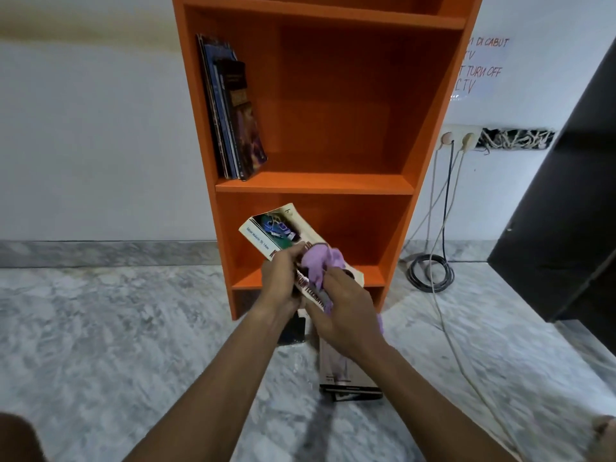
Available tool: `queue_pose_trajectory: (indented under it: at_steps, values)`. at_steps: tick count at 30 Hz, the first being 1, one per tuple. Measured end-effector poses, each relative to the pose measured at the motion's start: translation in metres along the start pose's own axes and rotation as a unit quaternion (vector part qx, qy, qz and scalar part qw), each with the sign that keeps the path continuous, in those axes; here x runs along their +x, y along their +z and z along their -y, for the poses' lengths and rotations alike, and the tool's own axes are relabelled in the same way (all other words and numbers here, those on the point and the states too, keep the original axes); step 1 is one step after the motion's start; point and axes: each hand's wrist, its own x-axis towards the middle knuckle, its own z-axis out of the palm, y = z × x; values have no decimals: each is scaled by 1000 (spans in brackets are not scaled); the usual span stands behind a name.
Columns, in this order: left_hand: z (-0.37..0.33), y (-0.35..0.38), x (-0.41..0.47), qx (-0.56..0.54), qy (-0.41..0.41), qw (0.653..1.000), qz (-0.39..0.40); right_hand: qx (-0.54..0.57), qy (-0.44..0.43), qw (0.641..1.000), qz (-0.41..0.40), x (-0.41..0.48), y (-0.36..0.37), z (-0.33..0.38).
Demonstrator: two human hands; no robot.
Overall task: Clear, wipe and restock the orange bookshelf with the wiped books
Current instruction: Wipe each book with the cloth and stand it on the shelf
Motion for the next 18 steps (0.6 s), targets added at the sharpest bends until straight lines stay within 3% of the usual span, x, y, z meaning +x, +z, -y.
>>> queue_pose_trajectory:
  at_steps: [2,6,8,11,14,18]
  values:
    - [-6,1,-8,-29,11,998,60,81,17,995,49,8,-7,3]
    - [-14,4,-14,-11,6,991,132,18,66,998,-8,34,-21,0]
    - [-17,2,-16,-10,6,989,150,63,108,992,-28,46,-32,-4]
    - [-25,0,-20,-19,3,985,171,257,219,941,-6,61,-49,-11]
    - [-39,-6,-25,-34,5,977,210,391,250,885,43,67,-64,-15]
    - [-56,-15,-19,48,0,983,179,428,237,872,22,73,-63,-10]
